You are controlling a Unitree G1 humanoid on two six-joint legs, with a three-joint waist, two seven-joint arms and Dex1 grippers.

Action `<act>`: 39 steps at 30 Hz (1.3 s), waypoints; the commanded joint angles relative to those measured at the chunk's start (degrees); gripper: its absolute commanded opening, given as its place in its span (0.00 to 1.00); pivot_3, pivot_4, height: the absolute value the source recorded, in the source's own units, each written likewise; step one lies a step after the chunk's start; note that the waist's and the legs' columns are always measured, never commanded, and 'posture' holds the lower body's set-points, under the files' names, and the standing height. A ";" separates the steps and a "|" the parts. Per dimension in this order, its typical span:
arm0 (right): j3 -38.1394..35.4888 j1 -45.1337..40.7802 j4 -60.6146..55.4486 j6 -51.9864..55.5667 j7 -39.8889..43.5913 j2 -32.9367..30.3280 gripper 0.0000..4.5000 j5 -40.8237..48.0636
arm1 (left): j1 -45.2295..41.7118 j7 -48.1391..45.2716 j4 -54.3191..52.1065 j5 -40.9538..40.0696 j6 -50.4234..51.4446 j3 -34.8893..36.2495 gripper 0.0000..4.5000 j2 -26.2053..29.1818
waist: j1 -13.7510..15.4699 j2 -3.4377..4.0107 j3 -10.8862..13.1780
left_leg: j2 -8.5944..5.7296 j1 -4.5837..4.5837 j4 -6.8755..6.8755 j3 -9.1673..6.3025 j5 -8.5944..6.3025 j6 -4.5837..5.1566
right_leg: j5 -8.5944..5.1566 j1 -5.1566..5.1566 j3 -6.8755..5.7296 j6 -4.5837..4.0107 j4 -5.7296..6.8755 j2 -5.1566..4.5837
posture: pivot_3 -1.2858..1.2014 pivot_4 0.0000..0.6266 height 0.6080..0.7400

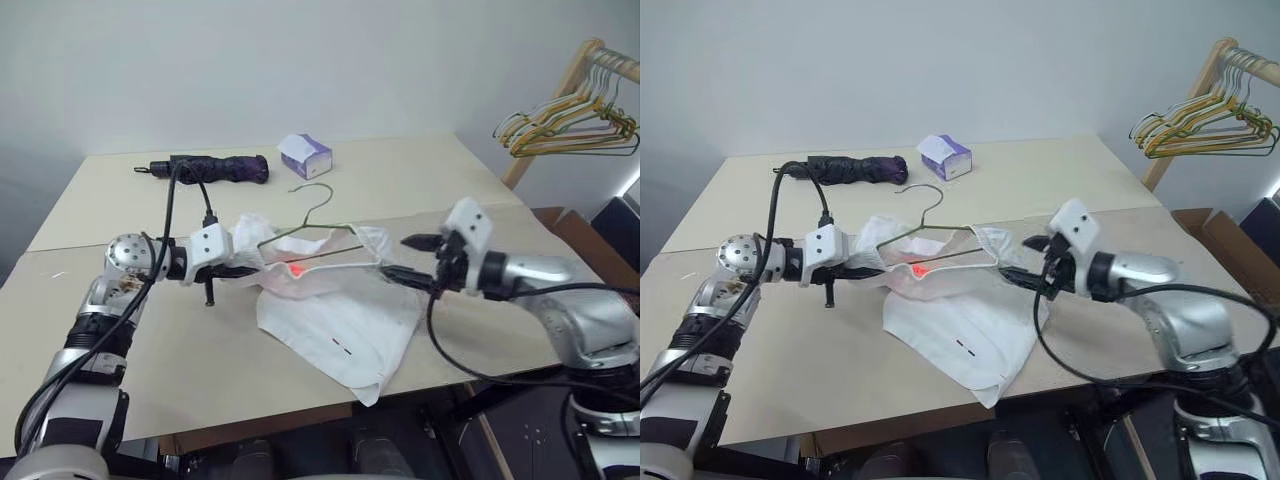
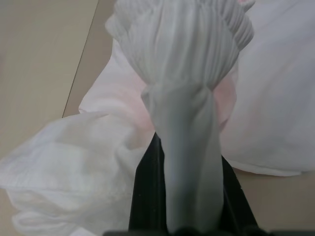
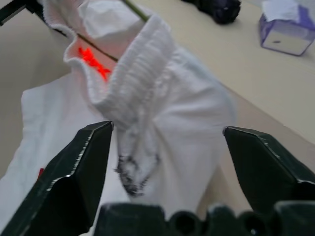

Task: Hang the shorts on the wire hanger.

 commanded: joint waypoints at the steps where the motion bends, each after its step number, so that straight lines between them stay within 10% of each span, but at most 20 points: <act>1: -1.76 -5.63 1.75 -1.20 4.82 -3.87 0.99 0.98 | -3.29 -4.51 -2.30 -2.82 0.54 1.41 0.00 1.38 | -0.09 0.00 0.00 | 0.02 0.00 0.00 -0.01 0.00 0.00 | 0.00 -0.01 -0.01 0.00 0.00 0.02 | 0.48 0.00 1.00; 15: 25.11 -26.92 21.94 -12.23 24.81 -4.12 0.99 -19.73 | -10.16 -10.63 0.35 -2.26 -0.52 -0.29 0.00 -2.72 | -0.75 0.03 0.02 | 0.03 -0.06 0.01 0.07 0.00 0.00 | 0.00 -0.12 0.04 -0.01 0.02 0.02 | 0.48 0.00 1.00; 29: 24.10 -28.44 23.72 -13.21 30.52 -2.79 0.00 -22.55 | -10.00 -10.20 0.65 -1.95 -2.43 -0.38 0.00 -3.92 | -0.50 0.03 0.02 | 0.01 -0.10 0.03 0.02 0.00 0.00 | 0.01 -0.15 0.02 -0.01 0.09 0.01 | 0.47 0.00 1.00; 34: 21.51 -27.91 21.68 -7.82 30.57 -2.58 0.00 -20.31 | -10.42 -11.36 1.71 -2.70 -2.64 -0.19 0.00 -4.52 | -0.62 0.03 0.02 | 0.01 -0.09 0.07 0.03 0.00 0.00 | 0.01 -0.15 0.02 -0.02 0.15 0.01 | 0.47 0.00 1.00; 39: 18.03 -24.20 16.67 -1.25 29.82 -4.38 0.00 -16.58 | -9.91 -13.71 1.16 -5.46 0.36 0.80 0.32 -5.30 | -0.58 0.03 0.02 | 0.01 -0.11 0.08 0.02 0.00 0.00 | 0.00 -0.16 0.01 -0.01 0.16 0.00 | 0.46 0.00 1.00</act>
